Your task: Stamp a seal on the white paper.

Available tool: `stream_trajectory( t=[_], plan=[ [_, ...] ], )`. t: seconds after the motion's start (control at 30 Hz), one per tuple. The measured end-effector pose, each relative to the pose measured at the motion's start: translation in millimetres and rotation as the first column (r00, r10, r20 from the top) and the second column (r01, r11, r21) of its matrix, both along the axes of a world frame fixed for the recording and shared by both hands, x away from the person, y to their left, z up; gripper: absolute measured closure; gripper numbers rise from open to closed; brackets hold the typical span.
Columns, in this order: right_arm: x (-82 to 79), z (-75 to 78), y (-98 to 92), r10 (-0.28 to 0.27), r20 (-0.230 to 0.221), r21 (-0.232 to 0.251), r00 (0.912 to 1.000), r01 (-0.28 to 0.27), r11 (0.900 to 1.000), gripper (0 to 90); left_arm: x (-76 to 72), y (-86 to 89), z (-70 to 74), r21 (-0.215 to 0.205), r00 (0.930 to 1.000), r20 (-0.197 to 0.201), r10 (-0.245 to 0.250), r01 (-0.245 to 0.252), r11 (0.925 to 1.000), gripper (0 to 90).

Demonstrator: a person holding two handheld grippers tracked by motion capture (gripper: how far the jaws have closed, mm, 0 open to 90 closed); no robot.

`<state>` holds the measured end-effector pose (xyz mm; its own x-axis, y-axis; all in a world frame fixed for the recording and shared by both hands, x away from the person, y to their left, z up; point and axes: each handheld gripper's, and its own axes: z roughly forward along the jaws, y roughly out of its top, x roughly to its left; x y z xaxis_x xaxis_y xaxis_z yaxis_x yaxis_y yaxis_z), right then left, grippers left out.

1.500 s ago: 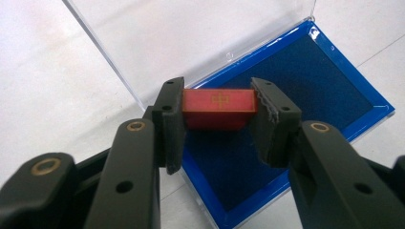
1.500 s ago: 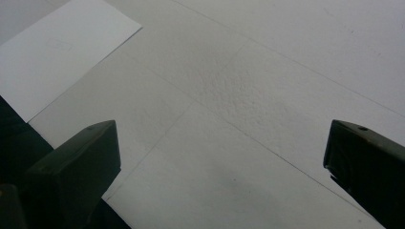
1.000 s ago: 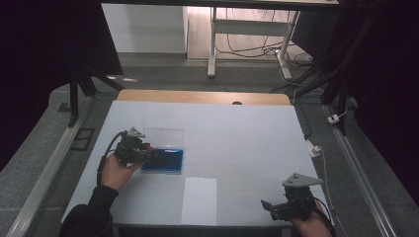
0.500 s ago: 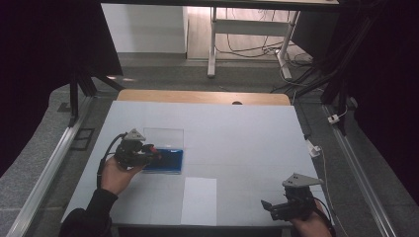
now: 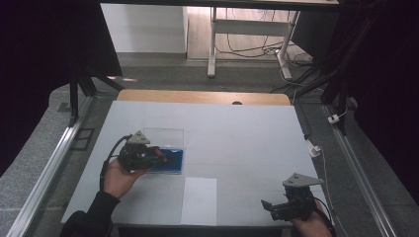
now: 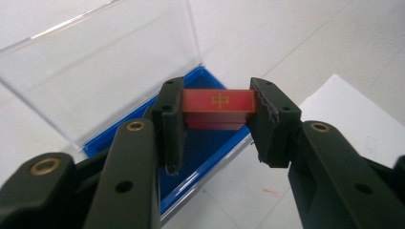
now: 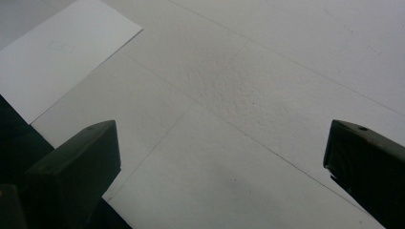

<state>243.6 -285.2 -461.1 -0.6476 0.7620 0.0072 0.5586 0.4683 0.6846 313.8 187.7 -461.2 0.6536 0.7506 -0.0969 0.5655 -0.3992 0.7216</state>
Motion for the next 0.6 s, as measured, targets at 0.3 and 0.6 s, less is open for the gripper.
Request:
stream_trajectory(
  t=[0.3,0.6],
  plan=[
    [-0.2,0.0,-0.3,-0.001,-0.003,0.003,1.0000,0.001,1.000,0.0,-4.6,-12.7,4.3,-0.006,0.9987,0.002,-0.052,0.052,0.9986,58.2],
    [-0.3,-0.1,0.2,-0.001,-0.003,-0.003,1.0000,0.001,1.000,0.0,-8.2,-32.8,4.3,-0.002,0.9926,-0.008,-0.121,0.121,0.9927,58.2]
  ],
)
